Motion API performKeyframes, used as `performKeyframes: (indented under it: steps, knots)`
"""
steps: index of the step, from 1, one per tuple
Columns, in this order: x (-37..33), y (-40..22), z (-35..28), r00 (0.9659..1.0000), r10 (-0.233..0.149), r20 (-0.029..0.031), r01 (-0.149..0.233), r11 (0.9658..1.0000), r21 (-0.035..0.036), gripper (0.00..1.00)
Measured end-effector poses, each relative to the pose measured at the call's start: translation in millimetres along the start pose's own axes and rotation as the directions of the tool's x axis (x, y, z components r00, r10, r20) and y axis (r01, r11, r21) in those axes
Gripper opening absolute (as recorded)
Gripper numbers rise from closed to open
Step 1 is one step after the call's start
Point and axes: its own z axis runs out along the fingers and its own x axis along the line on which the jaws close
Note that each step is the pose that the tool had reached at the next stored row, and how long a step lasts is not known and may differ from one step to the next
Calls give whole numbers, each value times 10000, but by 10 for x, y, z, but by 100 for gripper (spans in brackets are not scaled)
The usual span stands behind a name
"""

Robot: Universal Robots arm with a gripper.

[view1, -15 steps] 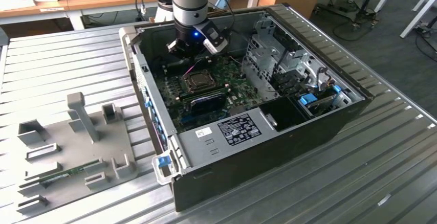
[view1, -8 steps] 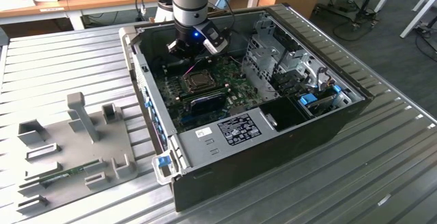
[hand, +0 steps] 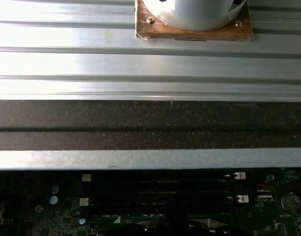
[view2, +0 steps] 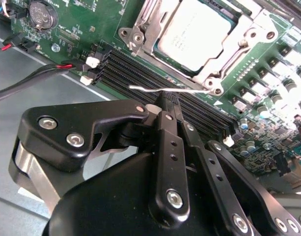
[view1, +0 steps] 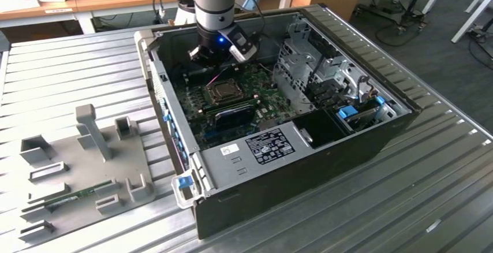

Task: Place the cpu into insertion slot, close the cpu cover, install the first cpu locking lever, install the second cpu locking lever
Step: 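Install the first cpu locking lever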

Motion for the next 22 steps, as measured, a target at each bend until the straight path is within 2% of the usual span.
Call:
performKeyframes:
  steps: [13,22]
  knots:
    - [-61,-9,48,10000,0,1,0,10000,-2,11]
    - [-75,-23,106,10000,0,0,0,10000,0,11]
